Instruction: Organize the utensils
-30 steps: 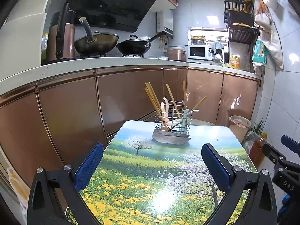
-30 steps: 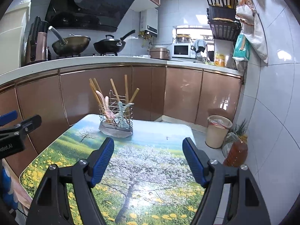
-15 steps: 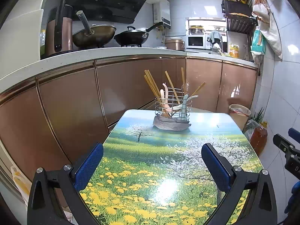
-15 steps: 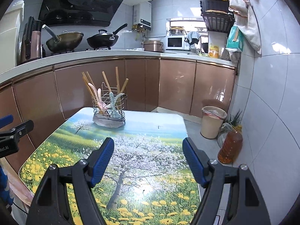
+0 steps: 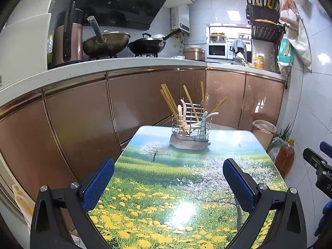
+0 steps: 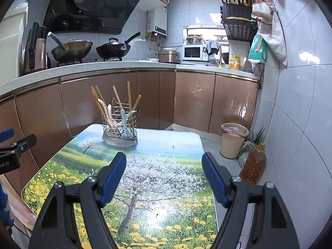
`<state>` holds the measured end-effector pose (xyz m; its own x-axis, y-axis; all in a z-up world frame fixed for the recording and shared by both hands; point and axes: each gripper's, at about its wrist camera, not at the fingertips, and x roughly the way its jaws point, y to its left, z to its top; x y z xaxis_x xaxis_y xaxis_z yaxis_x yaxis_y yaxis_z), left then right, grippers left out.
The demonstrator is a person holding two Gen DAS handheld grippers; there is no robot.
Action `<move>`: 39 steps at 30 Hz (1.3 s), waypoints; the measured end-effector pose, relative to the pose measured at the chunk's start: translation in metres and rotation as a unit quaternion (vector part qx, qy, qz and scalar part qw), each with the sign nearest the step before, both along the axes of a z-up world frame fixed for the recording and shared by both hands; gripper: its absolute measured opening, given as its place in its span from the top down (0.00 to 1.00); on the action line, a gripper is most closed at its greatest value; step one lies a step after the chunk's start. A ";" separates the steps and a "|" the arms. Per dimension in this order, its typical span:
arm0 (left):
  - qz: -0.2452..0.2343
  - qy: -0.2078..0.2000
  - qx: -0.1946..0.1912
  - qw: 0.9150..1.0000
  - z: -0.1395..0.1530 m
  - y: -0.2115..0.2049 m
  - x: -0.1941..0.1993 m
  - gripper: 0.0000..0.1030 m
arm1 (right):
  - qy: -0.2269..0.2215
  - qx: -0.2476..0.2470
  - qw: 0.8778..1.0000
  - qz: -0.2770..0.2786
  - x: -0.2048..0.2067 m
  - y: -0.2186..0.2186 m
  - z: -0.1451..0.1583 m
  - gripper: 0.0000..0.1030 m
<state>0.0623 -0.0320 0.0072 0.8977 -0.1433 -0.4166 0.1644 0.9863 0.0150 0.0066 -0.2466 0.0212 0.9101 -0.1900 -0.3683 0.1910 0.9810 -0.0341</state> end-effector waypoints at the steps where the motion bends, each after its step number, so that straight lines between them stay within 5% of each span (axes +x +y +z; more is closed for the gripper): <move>1: 0.001 -0.003 0.000 1.000 0.002 0.000 -0.001 0.00 | -0.003 0.000 1.000 0.001 -0.001 0.001 0.002 0.28; 39: 0.000 -0.038 -0.011 0.999 0.024 0.019 -0.051 0.00 | -0.045 -0.016 0.999 0.026 -0.044 0.022 0.029 0.28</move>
